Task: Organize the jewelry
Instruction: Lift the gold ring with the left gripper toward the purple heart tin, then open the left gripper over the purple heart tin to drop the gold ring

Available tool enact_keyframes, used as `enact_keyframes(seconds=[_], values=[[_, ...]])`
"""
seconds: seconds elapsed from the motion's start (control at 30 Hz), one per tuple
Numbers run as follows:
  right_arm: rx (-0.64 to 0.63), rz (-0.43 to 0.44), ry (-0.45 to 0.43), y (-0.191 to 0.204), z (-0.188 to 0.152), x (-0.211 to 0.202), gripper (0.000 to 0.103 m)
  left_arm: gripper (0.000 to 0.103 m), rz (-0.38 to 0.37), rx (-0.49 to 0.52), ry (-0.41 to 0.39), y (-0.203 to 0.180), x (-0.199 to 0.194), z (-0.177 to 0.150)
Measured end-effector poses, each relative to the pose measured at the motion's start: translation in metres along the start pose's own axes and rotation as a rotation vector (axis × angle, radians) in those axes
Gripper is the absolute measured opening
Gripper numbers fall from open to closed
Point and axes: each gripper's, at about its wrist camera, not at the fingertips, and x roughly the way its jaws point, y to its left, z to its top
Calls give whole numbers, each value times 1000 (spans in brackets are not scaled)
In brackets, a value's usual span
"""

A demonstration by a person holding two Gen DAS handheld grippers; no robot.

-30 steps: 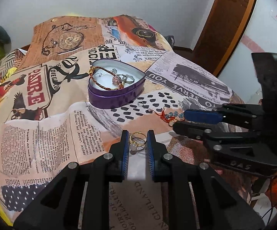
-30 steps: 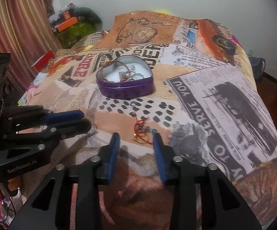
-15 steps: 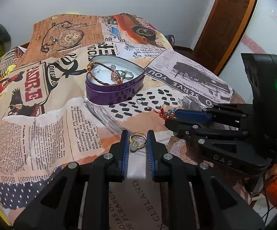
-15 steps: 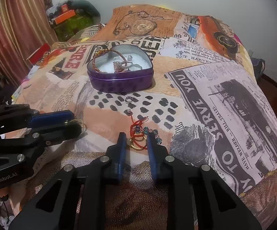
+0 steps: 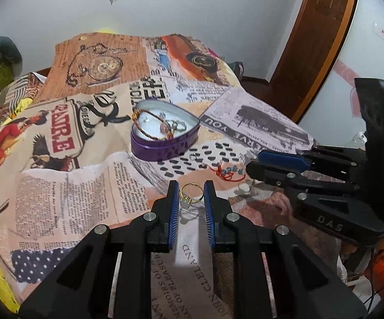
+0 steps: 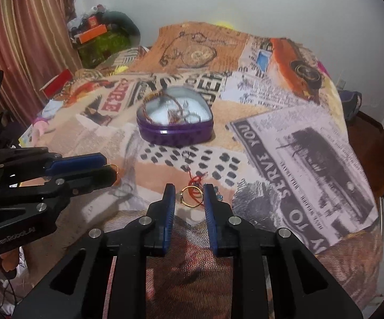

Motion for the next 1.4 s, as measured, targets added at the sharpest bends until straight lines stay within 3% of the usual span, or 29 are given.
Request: enact_keyframes(seconds=[0.3, 0.77, 1.4], values=[[-1, -2, -89, 8, 22, -28, 19, 17, 24, 3, -61, 5, -25, 15], [4, 16, -186, 10, 53, -39, 20, 17, 46, -16, -120, 22, -24, 42], [40, 57, -97, -8, 71, 30, 20, 17, 54, -28, -75, 44, 33, 64]])
